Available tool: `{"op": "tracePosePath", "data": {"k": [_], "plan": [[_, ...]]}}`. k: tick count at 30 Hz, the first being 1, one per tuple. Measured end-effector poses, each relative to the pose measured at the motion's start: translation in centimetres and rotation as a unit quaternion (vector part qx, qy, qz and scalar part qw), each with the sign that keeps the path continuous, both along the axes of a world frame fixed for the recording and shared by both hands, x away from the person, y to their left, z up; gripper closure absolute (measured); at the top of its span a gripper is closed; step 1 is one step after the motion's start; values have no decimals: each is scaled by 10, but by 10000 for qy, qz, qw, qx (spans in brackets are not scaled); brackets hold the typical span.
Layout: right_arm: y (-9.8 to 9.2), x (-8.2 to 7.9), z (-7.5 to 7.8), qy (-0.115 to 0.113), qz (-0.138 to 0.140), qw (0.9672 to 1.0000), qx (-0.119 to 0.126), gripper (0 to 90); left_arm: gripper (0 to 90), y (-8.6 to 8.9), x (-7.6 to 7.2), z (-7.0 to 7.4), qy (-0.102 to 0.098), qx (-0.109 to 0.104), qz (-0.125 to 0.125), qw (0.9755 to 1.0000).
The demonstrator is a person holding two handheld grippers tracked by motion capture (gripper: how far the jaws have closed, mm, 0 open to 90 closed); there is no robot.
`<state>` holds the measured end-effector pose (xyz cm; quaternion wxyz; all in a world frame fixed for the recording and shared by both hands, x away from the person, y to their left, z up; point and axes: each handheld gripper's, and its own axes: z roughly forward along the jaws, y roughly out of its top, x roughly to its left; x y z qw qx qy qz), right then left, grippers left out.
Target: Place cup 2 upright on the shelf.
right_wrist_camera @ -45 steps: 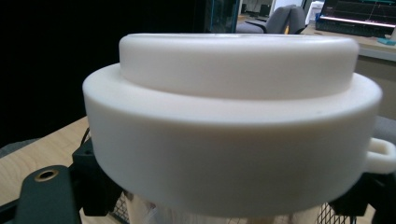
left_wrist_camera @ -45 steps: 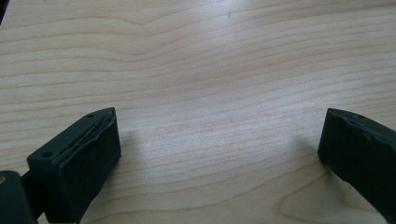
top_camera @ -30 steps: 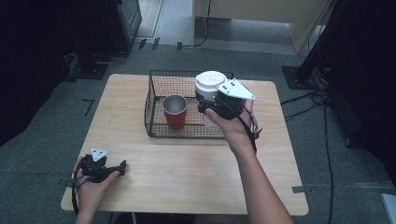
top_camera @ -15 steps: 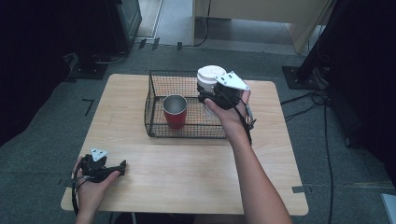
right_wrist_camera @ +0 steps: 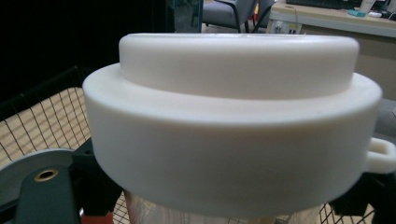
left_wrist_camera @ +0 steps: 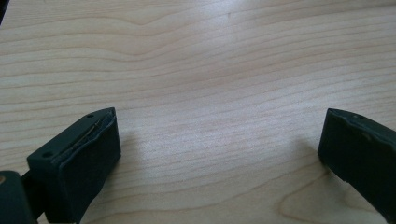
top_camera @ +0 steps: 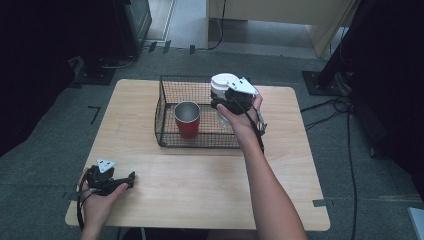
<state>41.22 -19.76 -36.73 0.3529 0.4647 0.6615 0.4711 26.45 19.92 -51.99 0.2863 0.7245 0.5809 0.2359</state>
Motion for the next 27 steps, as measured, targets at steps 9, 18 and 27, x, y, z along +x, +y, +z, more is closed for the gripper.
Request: {"op": "tracePosePath", "data": {"k": [9, 18, 27], "plan": [[3, 18, -25, 189, -15, 9998, 24, 165, 0, 0, 0, 0, 1, 3, 1, 10000], [3, 29, -39, 511, -82, 9986, 123, 165, 0, 0, 0, 0, 1, 0, 1, 10000], [0, 37, -50, 709, -168, 9972, 188, 165, 0, 0, 0, 0, 2, 2, 0, 10000]]}}
